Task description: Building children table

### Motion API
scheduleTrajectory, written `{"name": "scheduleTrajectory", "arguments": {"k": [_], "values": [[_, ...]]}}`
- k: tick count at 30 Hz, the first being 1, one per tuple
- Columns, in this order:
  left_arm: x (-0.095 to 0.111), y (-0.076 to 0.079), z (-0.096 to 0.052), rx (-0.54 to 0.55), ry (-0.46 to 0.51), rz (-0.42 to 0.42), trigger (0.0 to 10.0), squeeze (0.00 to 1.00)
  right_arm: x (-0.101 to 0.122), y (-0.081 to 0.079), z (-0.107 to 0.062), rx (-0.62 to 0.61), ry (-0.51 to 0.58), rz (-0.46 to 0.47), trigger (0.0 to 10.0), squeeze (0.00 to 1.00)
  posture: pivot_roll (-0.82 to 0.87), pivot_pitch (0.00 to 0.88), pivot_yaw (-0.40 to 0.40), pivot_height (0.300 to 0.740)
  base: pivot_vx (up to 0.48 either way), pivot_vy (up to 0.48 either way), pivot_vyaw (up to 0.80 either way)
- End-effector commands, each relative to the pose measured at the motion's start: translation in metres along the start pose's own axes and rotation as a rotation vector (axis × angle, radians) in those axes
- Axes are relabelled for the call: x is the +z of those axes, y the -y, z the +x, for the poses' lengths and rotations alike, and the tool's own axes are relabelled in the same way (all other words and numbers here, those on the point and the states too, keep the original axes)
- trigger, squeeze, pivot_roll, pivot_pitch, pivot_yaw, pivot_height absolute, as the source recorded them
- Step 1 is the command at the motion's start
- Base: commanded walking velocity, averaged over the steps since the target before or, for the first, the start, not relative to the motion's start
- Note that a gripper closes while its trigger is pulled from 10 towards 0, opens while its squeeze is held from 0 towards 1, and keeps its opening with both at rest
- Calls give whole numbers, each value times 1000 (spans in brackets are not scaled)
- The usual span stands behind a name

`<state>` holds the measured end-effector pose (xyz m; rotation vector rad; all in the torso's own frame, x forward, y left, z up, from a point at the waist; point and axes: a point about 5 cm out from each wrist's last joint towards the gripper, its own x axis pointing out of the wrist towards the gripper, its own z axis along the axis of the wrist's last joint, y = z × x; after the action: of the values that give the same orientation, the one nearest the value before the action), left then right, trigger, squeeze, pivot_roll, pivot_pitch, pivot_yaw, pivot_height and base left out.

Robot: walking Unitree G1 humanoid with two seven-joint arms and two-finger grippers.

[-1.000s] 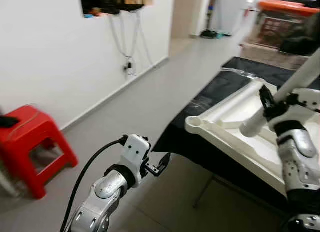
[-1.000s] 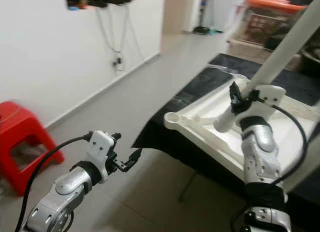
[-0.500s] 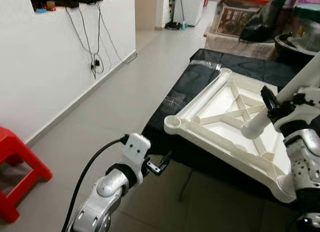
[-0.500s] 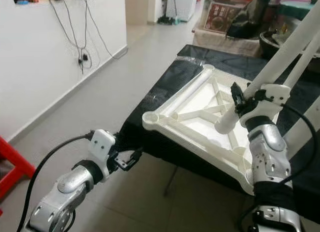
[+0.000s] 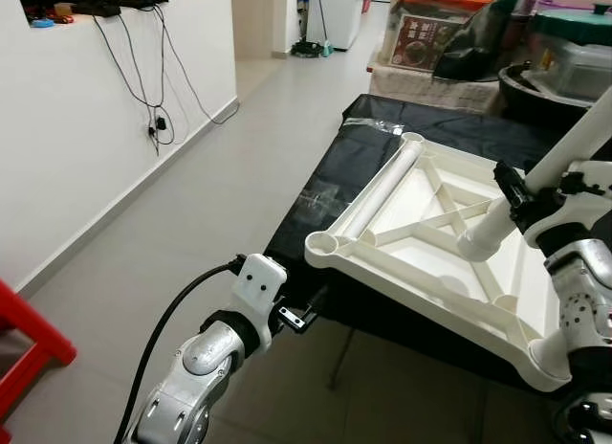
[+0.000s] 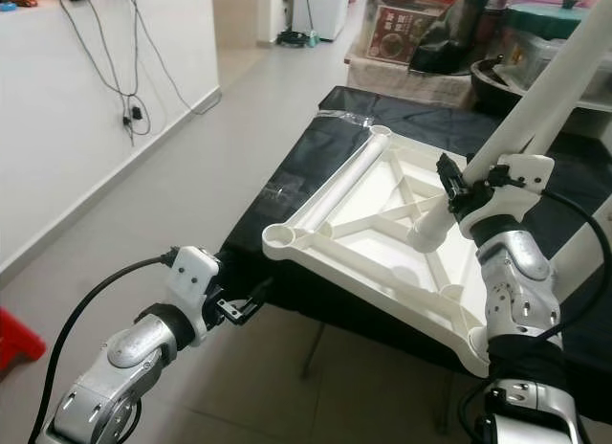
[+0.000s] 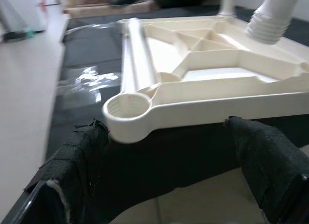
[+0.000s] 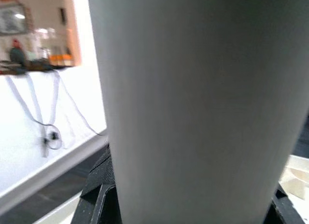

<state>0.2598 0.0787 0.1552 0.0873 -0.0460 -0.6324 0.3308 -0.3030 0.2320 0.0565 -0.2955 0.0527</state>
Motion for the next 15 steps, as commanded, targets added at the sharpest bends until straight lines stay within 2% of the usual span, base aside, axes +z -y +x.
{"name": "scheduleTrajectory", "arguments": {"k": [1, 15], "values": [[-1, -2, 0, 6, 2, 19, 10000, 0, 6, 6, -1, -14, 19, 7, 10000, 0, 164, 0, -85, 740, 0, 0, -800], [0, -2, 1, -1, 6, 25, 10000, 0, -1, -2, 1, -12, 12, 25, 10000, 0, 163, 0, -81, 740, 0, 0, -800]]}}
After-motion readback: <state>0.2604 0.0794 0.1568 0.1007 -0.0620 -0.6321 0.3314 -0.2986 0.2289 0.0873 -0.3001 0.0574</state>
